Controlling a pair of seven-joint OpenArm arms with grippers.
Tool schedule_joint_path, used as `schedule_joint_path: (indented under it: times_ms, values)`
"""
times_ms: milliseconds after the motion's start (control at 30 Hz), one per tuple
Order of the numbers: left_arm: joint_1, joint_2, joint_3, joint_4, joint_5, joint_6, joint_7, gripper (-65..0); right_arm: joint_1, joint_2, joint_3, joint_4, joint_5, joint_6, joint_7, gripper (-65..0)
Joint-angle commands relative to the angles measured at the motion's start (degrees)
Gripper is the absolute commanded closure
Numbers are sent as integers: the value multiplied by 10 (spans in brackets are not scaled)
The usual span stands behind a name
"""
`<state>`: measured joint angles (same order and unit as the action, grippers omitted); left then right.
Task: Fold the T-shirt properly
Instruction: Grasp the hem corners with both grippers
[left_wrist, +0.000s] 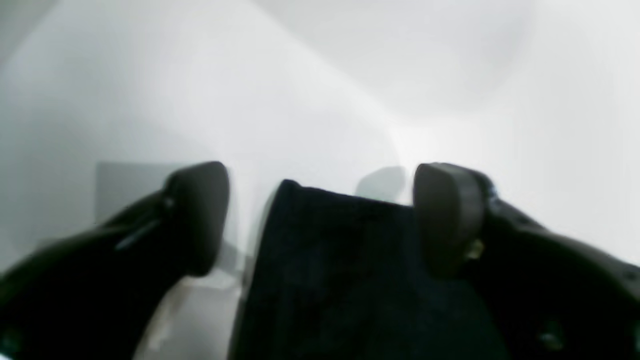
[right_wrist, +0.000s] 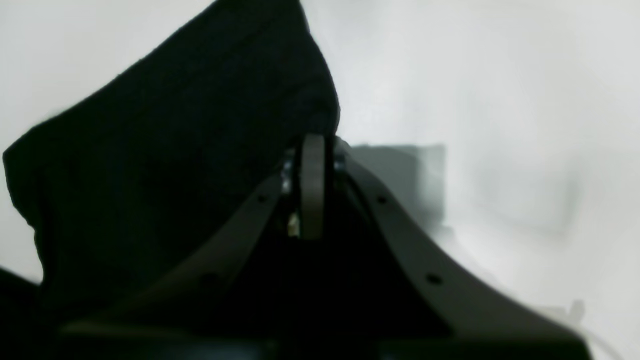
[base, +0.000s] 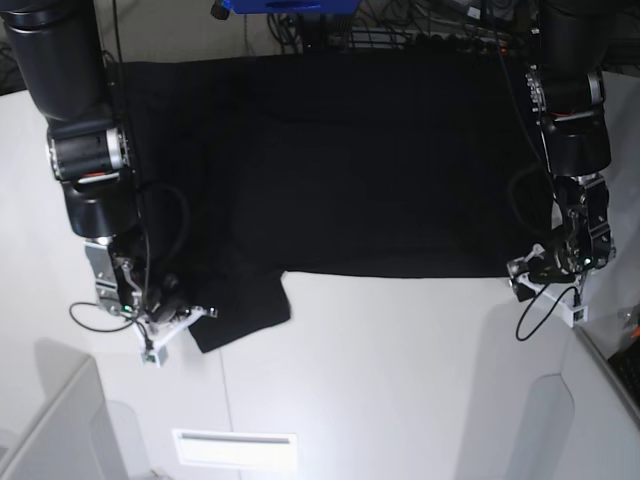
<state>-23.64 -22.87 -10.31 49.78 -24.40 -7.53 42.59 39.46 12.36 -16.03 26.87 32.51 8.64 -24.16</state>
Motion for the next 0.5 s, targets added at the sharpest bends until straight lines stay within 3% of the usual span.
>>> schedule_joint_path:
  times_ms: [0,233,467]
  values:
    - [-6,2,0,1,-10,-3,17,-443,16,5,2,7,-3,-1,-2,0]
    - [-7,4,0,5,-10,-3,17,0,12,7,3,10,-3,-1,24,0]
    - [-7,2,0,7,-11,-3,19,0,4,8,3,10,-1,-1,46,0]
